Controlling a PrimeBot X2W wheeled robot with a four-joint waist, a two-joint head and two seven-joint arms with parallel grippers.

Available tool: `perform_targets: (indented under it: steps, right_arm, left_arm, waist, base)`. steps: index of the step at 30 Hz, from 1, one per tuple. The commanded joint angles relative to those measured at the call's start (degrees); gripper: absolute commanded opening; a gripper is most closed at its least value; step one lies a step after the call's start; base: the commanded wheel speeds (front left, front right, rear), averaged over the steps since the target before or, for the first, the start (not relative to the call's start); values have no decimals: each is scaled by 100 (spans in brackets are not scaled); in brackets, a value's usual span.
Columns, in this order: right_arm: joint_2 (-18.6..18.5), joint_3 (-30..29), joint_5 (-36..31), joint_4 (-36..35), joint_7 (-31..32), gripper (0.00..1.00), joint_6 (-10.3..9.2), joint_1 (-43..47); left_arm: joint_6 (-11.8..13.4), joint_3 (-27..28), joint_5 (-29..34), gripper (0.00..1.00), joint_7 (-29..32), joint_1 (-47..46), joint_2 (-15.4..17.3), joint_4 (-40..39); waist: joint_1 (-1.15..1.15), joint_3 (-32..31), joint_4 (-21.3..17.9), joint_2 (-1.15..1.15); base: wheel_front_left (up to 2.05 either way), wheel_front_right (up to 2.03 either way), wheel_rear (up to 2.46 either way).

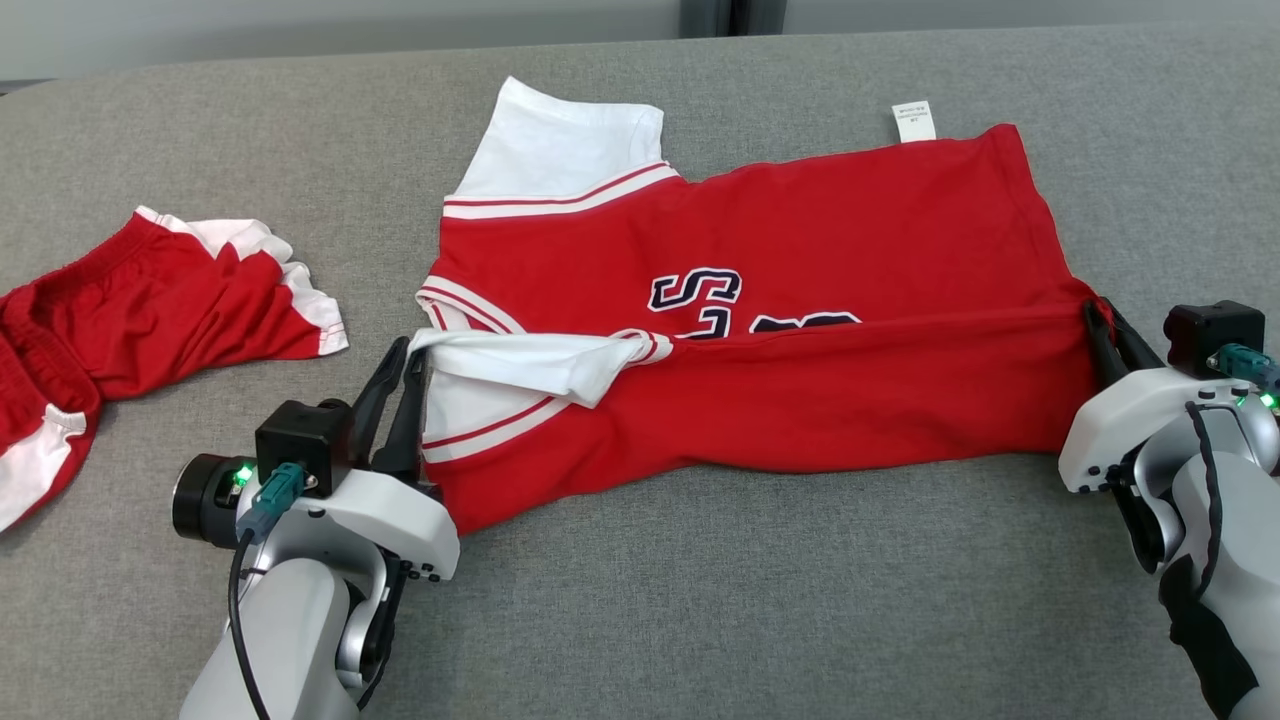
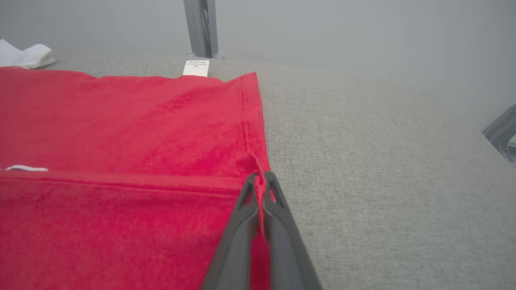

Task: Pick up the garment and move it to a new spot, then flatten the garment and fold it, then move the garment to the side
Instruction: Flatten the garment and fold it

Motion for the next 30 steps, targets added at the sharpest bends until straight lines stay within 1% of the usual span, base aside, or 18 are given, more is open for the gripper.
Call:
perform_targets:
  steps: [1, 2, 3, 6, 9, 12, 15, 19, 24, 30]
  right_arm:
    - [-15, 18, 23, 5, -56, 95, 0, -46]
    - [-24, 21, 37, 16, -56, 100, 0, -63]
    - [-43, 8, 44, -35, -62, 100, 0, -81]
    - [-119, -139, 18, -398, -60, 100, 0, 61]
    - [-167, -388, -28, -925, -51, 100, 0, 415]
    - [-171, -663, -77, -1399, -52, 100, 0, 863]
    - [-123, -921, -122, -1701, -52, 100, 0, 1326]
    - [-36, -1151, -177, -1936, -54, 100, 0, 1776]
    - [39, -1282, -256, -2105, -53, 100, 0, 2030]
    - [92, -1277, -309, -2190, -53, 100, 0, 2087]
  left_arm:
    - [-23, 10, 31, 50, -36, -83, 20, 14]
    - [2, 16, 41, 93, -80, -111, 10, 62]
    - [21, 15, 44, 100, -111, -137, -3, 105]
    - [98, 58, 52, 100, -239, -142, -19, 111]
    - [144, 154, -118, 100, -290, 73, -86, 14]
    - [156, 225, -379, 100, -139, 400, -176, -131]
    - [168, 257, -650, 100, 150, 802, -256, -289]
    - [339, 269, -888, 100, 628, 1300, -287, -534]
    - [517, 260, -1039, 100, 1087, 1638, -304, -761]
    - [537, 238, -1125, 100, 1280, 1630, -288, -718]
  waist:
    - [0, -4, -1, 0]
    - [0, -7, -3, 0]
    - [0, -14, -6, 0]
    - [0, -68, -3, 0]
    - [0, -161, 16, 0]
    - [0, -273, 30, 0]
    - [0, -406, 28, 0]
    - [0, -559, 6, 0]
    - [0, -634, -21, 0]
    - [0, -607, -98, 0]
  base:
    - [0, 0, 0]
    - [0, 0, 0]
    - [0, 0, 0]
    - [0, 0, 0]
    - [0, 0, 0]
    - [0, 0, 0]
    - [0, 0, 0]
    - [0, 0, 0]
    - [0, 0, 0]
    - [0, 0, 0]
